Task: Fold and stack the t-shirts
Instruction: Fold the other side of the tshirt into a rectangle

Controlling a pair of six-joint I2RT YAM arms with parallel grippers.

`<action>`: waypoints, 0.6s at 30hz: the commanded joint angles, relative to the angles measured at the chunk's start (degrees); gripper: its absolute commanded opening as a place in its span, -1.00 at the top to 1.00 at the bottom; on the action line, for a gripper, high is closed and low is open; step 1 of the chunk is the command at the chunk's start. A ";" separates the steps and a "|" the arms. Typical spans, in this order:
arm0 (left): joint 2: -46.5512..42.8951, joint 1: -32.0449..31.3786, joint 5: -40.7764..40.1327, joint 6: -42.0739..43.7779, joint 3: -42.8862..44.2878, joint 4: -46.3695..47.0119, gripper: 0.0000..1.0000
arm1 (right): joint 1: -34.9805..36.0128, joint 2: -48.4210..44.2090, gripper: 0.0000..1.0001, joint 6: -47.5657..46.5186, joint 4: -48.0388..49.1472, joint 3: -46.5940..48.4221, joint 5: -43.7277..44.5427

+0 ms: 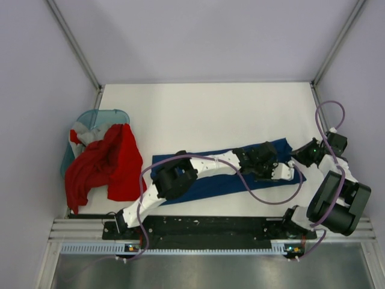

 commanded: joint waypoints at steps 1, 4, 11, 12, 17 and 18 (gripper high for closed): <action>0.18 -0.36 0.23 0.32 -1.06 1.78 0.28 | 0.41 -1.59 1.00 -0.09 1.77 1.63 -1.14; 1.32 -0.28 -2.15 -0.12 0.60 2.32 0.38 | 0.41 -2.02 1.00 -0.09 1.77 1.46 -1.15; 1.32 -0.28 -2.33 -0.47 0.78 1.79 0.79 | 0.41 -2.20 1.00 -0.27 1.42 1.72 -1.14; 1.23 -0.28 -2.42 -0.30 0.70 1.70 0.91 | 0.32 -2.11 1.00 -0.27 1.42 1.72 -1.14; 0.36 -0.19 -4.96 -2.57 3.41 -0.92 1.00 | 0.41 -3.08 1.00 -0.53 0.63 1.89 -1.14; -0.25 -0.01 -5.93 -3.71 4.12 -1.98 1.00 | 0.41 -3.34 1.00 -0.71 0.45 1.90 -1.06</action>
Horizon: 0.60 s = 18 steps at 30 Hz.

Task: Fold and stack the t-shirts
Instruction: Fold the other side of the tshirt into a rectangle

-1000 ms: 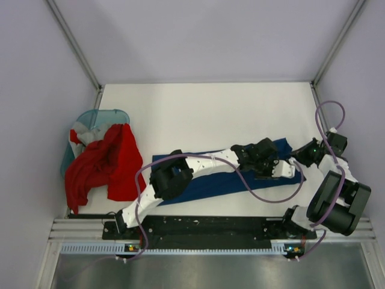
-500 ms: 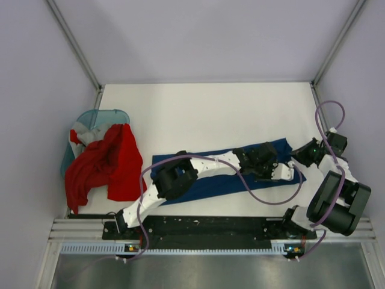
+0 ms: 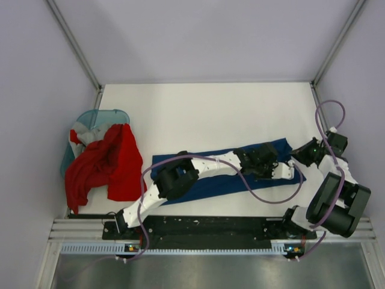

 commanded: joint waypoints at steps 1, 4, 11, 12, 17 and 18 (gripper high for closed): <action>-1.81 0.27 -3.47 -3.46 5.08 -3.82 1.00 | 0.19 -3.23 1.00 -0.86 0.21 1.90 -0.64; -4.70 1.15 -2.07 -4.51 6.85 -9.01 1.00 | 0.10 -4.46 1.00 -1.12 -1.10 1.81 -0.73; -9.81 3.08 6.98 -8.47 3.77 -16.83 1.00 | 0.19 -13.15 1.00 -2.62 -7.87 -0.65 -0.55; -10.51 3.52 7.68 -9.34 3.42 -17.63 1.00 | 0.19 -14.82 1.00 -2.36 -8.49 -1.61 -0.38; -14.29 7.47 14.27 -13.57 -0.18 -17.54 1.00 | 0.19 -20.02 1.00 -0.60 -11.30 -6.19 -2.40; -14.64 8.00 15.24 -13.83 -0.97 -17.55 1.00 | 0.19 -20.89 1.00 -0.25 -11.74 -6.71 -2.40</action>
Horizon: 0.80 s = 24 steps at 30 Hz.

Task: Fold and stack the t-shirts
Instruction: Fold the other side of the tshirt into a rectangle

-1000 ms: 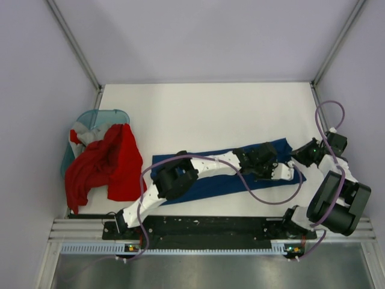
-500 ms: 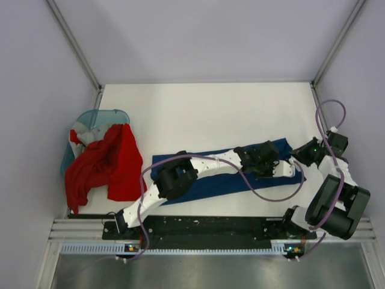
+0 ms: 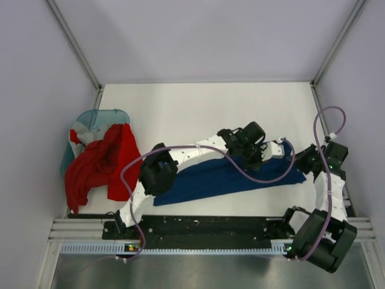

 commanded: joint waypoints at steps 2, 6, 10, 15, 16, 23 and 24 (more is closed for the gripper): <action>-5.80 3.70 7.82 -4.39 -4.43 -0.87 1.00 | 0.10 -3.83 1.00 1.74 -3.24 -3.00 -1.35; -4.40 6.25 8.52 -8.07 -4.27 1.33 1.00 | 0.10 -1.74 1.00 1.83 -0.97 -3.09 -1.61; -2.11 10.46 8.62 -14.75 -2.07 4.58 1.00 | 1.32 3.79 1.00 2.53 6.23 -1.61 -3.90; 2.02 11.97 8.52 -16.17 -0.92 7.48 1.00 | 5.19 12.32 1.00 4.65 14.86 0.41 -3.99; 2.89 11.97 8.61 -16.52 -0.84 7.92 1.00 | 5.55 14.34 1.00 4.39 15.30 1.29 -3.81; 6.59 12.14 5.01 -19.33 1.18 8.89 1.00 | 5.90 21.38 1.00 1.84 15.65 9.03 0.14; 6.86 12.23 4.66 -19.51 1.53 9.15 1.00 | 5.90 22.08 1.00 1.57 15.92 9.47 0.49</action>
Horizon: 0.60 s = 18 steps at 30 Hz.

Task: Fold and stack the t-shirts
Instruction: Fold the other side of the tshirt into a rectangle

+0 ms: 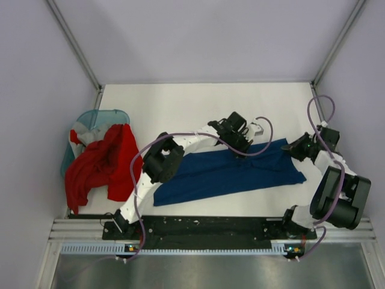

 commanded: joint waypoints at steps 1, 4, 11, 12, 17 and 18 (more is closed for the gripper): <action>0.39 -0.23 -1.94 -2.48 3.53 2.84 1.00 | 0.24 2.04 1.00 -1.95 4.16 5.52 2.77; 0.83 -0.05 -3.00 -3.01 4.06 2.75 1.00 | 0.59 4.94 1.00 -2.39 4.16 6.49 1.02; -0.40 -0.05 -8.79 -4.50 4.05 3.10 1.00 | 0.77 8.64 1.00 -3.53 3.72 8.60 1.01; -0.66 0.04 -9.85 -4.68 3.97 3.10 1.00 | 0.86 8.64 1.00 -3.62 3.98 8.77 1.27; -1.28 -0.05 -14.60 -4.51 4.49 2.84 1.00 | 1.21 9.78 1.00 -3.62 4.77 8.60 0.93; -1.19 -0.05 -14.95 -4.59 4.58 2.58 1.00 | 1.29 10.13 1.00 -3.36 5.04 8.42 0.57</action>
